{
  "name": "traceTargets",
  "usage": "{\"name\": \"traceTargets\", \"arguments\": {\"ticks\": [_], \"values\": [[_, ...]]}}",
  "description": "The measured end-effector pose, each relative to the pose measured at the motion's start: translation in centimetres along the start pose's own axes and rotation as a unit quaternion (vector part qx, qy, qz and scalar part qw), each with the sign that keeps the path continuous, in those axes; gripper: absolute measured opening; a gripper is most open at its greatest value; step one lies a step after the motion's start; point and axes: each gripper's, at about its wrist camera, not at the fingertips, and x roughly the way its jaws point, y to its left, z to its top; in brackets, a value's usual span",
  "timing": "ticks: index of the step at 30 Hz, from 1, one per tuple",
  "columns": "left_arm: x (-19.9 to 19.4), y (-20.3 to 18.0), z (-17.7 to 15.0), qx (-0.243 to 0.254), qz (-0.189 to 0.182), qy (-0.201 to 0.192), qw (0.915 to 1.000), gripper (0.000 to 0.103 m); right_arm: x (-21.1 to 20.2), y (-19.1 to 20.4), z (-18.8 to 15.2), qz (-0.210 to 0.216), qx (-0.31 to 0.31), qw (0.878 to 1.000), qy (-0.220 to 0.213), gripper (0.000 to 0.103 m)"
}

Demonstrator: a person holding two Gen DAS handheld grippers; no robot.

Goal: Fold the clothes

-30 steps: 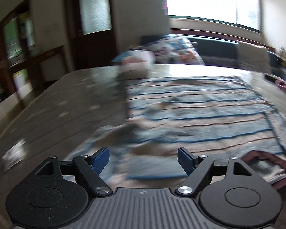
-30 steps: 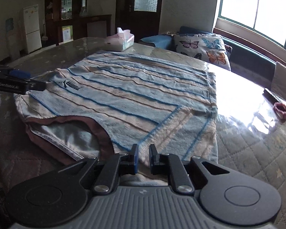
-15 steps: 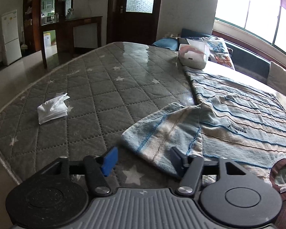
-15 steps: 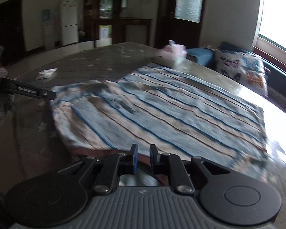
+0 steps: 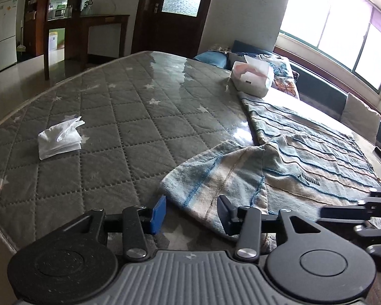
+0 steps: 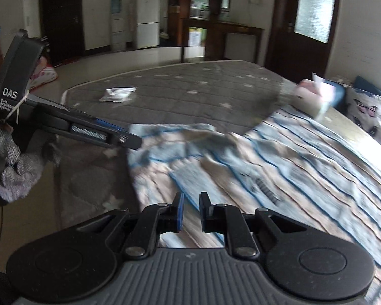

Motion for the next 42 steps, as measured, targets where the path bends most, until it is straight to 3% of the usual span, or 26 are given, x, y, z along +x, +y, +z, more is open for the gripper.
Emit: {"name": "traceTargets", "arguments": {"ticks": [4,6,8,11,16,19,20,21,23,24,29,35,42], "values": [[0.1,0.1,0.0,0.0,-0.007,-0.004,1.0,0.042,1.9,1.5,0.9,0.022,-0.016,1.0,0.004,0.013],[0.2,0.3,-0.1,-0.003,-0.009,-0.005,0.9999,0.031,2.7,2.1,1.1,0.029,-0.02,0.999,0.01,0.012],[0.1,0.6,0.0,-0.01,-0.009,-0.005,0.9999,0.028,3.4,2.7,1.2,0.03,-0.024,0.999,0.017,0.012],[-0.2,1.0,0.0,-0.025,-0.009,-0.002,0.9996,0.029,3.9,3.3,1.0,0.027,-0.028,0.999,0.024,0.013],[-0.3,0.4,-0.2,-0.021,-0.002,-0.003,0.9998,0.043,3.9,3.3,0.9,0.026,-0.03,0.999,0.024,0.013],[0.0,0.0,-0.1,-0.017,0.005,-0.006,0.9998,0.042,4.0,3.3,0.9,0.026,-0.031,0.999,0.023,0.013],[0.2,0.0,-0.1,-0.018,0.005,-0.007,0.9998,0.035,4.0,3.3,0.8,0.025,-0.03,0.999,0.023,0.013],[0.3,0.0,0.0,-0.019,0.006,-0.008,0.9998,0.019,4.0,3.3,0.8,0.026,-0.029,0.999,0.022,0.013],[0.5,0.3,0.2,-0.03,0.0,-0.006,0.9995,0.006,4.0,3.3,0.8,0.026,-0.028,0.999,0.02,0.013],[0.6,0.4,0.3,-0.036,-0.004,-0.005,0.9993,0.004,4.0,3.3,0.8,0.026,-0.027,0.999,0.02,0.013],[-1.9,-0.9,1.2,-0.007,-0.046,-0.059,0.9971,0.004,3.8,3.3,0.6,0.024,-0.022,0.999,0.013,0.013],[-3.9,-4.5,1.4,0.07,-0.119,-0.105,0.9849,0.004,1.6,2.0,-0.2,0.009,-0.008,1.0,0.0,0.013],[-3.2,-8.9,0.0,0.143,-0.196,-0.083,0.9666,0.004,-2.3,-2.0,-2.4,-0.045,0.044,0.998,-0.008,0.013]]}}
